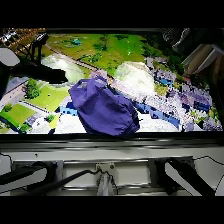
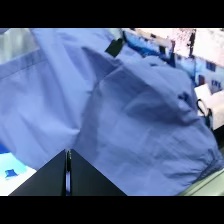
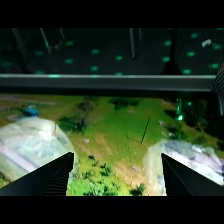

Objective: Fold the clothes and pants, and hang the long-sleeved shirts on hangers.

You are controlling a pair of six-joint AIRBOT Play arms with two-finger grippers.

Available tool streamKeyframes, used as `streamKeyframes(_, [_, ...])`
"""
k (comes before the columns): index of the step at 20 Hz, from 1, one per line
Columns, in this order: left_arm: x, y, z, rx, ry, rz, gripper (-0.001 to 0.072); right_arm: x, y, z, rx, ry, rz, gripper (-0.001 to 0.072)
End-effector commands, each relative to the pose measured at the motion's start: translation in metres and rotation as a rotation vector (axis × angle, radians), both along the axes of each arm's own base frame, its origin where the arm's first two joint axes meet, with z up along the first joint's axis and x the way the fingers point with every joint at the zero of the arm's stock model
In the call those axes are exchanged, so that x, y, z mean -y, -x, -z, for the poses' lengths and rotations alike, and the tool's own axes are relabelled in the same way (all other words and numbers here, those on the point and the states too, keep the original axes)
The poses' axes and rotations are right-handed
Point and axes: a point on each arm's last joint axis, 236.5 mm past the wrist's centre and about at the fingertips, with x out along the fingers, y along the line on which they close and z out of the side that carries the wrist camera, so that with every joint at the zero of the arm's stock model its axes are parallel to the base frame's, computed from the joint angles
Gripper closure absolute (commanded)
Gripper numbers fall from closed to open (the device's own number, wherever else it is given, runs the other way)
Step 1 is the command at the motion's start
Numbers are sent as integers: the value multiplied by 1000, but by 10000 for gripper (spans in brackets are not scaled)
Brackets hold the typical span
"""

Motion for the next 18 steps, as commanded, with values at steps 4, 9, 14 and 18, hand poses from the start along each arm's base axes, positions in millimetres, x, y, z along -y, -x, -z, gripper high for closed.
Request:
streamKeyframes(4, [1,4,4,-13,-6,26,699,19,-11,-55,226,-59,92,74])
streamKeyframes(9, [2,7,-5,12,-7,43,699,-11,-3,-11,34,-92,-27,73])
streamKeyframes(14, [-4,0,-40,191,10,-32,700,-32,5,87,-297,-81,-135,84])
streamKeyframes(18, [-13,7,-16,237,27,-123,699,-79,19,165,-556,-301,-266,84])
